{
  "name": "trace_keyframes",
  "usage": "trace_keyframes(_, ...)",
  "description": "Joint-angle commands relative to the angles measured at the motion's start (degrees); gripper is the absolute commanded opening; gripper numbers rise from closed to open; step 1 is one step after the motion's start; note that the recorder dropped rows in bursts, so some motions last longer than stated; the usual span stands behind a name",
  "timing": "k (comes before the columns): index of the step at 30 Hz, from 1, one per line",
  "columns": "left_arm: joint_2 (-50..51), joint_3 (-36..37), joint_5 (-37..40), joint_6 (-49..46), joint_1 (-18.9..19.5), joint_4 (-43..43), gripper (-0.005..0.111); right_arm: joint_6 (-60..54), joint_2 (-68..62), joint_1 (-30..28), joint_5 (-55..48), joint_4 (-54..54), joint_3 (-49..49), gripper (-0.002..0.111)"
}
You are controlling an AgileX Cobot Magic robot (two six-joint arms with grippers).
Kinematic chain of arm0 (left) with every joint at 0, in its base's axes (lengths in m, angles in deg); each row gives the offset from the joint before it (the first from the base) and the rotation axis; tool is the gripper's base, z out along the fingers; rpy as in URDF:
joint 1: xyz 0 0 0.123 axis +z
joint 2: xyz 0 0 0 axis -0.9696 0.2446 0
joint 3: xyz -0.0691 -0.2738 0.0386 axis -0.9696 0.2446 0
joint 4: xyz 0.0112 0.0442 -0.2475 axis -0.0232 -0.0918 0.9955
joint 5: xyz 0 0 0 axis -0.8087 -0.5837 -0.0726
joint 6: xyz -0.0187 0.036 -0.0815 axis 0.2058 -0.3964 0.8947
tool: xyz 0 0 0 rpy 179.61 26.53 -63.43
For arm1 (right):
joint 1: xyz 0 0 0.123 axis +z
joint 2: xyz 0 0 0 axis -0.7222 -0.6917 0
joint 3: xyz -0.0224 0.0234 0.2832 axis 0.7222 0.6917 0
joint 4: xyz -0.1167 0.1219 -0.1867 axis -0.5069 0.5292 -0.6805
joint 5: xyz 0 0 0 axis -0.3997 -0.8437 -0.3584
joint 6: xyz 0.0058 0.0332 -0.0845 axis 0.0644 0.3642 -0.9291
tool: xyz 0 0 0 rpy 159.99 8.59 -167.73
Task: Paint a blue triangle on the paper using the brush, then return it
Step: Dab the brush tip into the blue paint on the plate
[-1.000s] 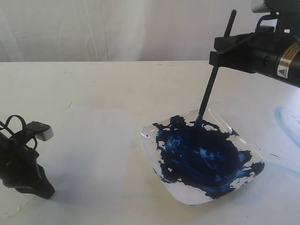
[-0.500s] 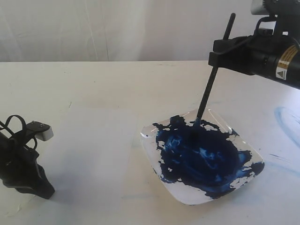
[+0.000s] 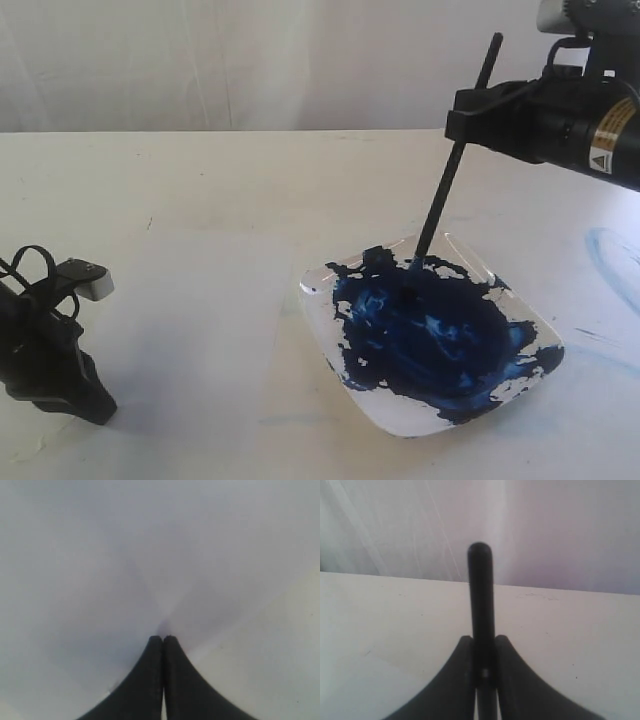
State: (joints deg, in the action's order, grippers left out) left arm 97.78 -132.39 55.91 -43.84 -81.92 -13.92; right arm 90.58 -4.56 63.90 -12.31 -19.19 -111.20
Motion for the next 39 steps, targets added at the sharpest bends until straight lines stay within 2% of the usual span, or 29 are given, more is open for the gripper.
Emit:
trace_keyframes(1,-0.09,0.40,0.99,-0.03,0.26,0.17,0.000,0.76,1.23,0.04,4.52,-0.21,0.19,0.000)
trace_keyframes(6,-0.09,0.40,0.99,-0.03,0.26,0.17,0.000,3.11,1.50,0.04,1.87,-0.21,0.19,0.000)
trace_keyframes(13,-0.09,0.40,0.99,-0.03,0.26,0.17,0.000,6.65,0.66,0.04,-8.62,0.05,0.19,0.000)
trace_keyframes(22,-0.09,0.40,0.99,-0.03,0.26,0.17,0.000,6.53,-1.08,0.04,-8.12,0.05,-0.34,0.000)
trace_keyframes(27,-0.09,0.40,0.99,-0.03,0.26,0.17,0.000,6.53,0.82,0.04,-4.36,0.05,-2.48,0.000)
trace_keyframes(39,-0.09,0.40,0.99,-0.03,0.26,0.17,0.000,3.04,5.44,0.04,-3.15,-1.66,-3.10,0.000)
